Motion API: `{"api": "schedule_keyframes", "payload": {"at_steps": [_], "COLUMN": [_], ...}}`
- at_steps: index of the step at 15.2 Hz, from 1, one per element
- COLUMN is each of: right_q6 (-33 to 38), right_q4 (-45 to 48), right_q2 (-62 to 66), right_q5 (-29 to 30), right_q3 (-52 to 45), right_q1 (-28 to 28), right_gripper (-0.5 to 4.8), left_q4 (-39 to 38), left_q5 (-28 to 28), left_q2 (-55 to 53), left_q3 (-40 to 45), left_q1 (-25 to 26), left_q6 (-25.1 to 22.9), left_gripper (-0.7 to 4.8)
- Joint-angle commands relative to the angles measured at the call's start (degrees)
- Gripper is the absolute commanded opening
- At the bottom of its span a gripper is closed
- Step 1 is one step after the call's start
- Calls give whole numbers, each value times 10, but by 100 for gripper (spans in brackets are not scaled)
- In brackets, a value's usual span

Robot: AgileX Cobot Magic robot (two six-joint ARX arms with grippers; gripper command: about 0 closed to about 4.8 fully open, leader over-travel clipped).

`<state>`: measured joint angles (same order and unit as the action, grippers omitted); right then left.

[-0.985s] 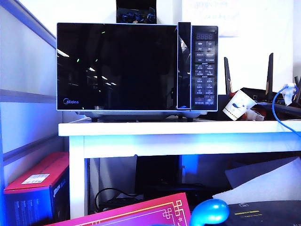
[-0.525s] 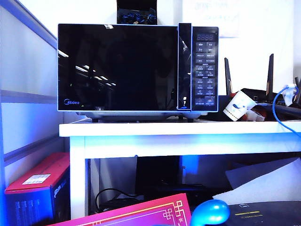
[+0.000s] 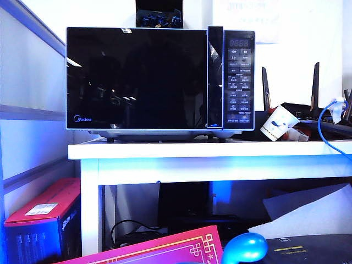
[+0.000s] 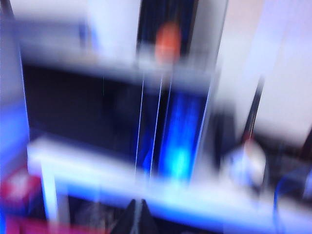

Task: Open the microwave door, place the box of snacks from the top of the microwave inside, then close the microwave door.

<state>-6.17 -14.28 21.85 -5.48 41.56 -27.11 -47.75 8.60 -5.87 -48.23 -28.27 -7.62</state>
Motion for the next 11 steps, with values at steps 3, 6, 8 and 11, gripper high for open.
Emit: {"api": "schedule_keyframes", "payload": {"at_steps": [3, 6, 8, 11], "right_q6": [64, 69, 92, 126], "right_q4": [56, 64, 63, 63], "right_q2": [-92, -124, -135, -135], "right_q5": [-9, -25, -24, -3], "right_q3": [-208, -298, -352, -410], "right_q1": [0, 0, 0, 0], "right_gripper": [-5, -5, -5, -5], "left_q4": [376, 377, 375, 347], "left_q5": [-10, -20, -19, -19], "left_q2": [5, 5, 5, 5], "left_q3": [342, 417, 442, 443], "left_q1": [1, 1, 1, 1], "left_q6": [92, 98, 98, 98], "left_gripper": [-6, -6, -6, -5]}}
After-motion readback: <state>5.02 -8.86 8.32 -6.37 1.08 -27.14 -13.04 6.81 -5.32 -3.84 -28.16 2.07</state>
